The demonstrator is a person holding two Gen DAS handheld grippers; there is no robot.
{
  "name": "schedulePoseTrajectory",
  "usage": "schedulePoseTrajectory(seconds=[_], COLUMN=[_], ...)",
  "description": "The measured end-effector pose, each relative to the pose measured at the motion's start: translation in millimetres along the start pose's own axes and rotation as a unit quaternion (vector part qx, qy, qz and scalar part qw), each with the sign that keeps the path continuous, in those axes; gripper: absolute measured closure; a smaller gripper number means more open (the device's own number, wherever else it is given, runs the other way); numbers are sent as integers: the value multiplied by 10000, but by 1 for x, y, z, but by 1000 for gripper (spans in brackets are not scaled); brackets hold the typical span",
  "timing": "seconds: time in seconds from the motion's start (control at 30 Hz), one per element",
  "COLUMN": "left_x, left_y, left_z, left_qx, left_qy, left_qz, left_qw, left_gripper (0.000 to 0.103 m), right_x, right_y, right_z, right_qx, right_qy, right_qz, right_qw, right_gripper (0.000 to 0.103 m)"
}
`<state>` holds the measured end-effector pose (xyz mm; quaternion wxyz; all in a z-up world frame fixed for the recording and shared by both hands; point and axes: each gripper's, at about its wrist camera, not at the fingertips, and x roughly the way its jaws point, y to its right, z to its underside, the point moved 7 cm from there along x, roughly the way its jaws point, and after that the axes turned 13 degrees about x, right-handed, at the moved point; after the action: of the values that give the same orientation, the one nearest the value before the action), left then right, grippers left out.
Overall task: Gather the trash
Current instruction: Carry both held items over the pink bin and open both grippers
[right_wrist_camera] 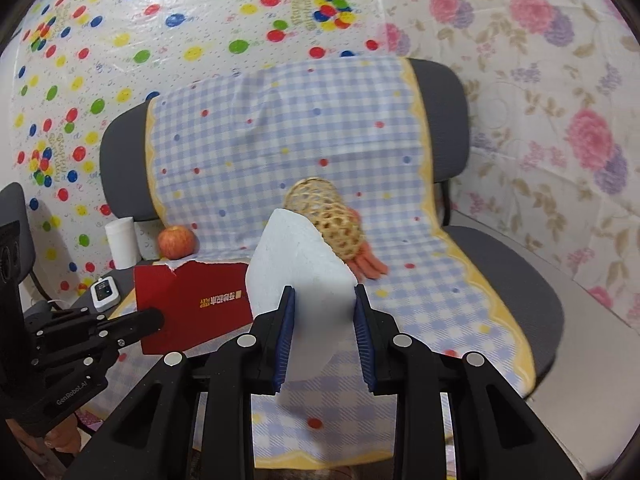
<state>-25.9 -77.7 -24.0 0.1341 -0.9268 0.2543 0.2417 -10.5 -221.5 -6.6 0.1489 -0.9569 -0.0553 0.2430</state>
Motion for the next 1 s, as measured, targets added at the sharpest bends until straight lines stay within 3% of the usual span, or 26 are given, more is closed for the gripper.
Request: schedulePoseTrajectory(seconds=[0.27,0.6,0.77,1.0], left_x=[-5,1,11,32], left_y=[63,163,197,221], left_z=[-21,-16,-8,7], left_qx=[454,1144,1257,1358], left_qy=[260,297,199,-104], left_qz=[671,1651,2024,2217], left_qw=[9964,9792,9710,9655], left_gripper=[103,103,103,103], right_x=[-56,-116,-132,-132], right_y=[63,130,151,186], right_z=[5,37,59,96], right_qx=[272,450,435,653], right_qy=[307,421,234,-180], right_qz=[791,1888,2343,2731], right_qw=[9960,9801,9709,9596], right_gripper=[73,72,71,70])
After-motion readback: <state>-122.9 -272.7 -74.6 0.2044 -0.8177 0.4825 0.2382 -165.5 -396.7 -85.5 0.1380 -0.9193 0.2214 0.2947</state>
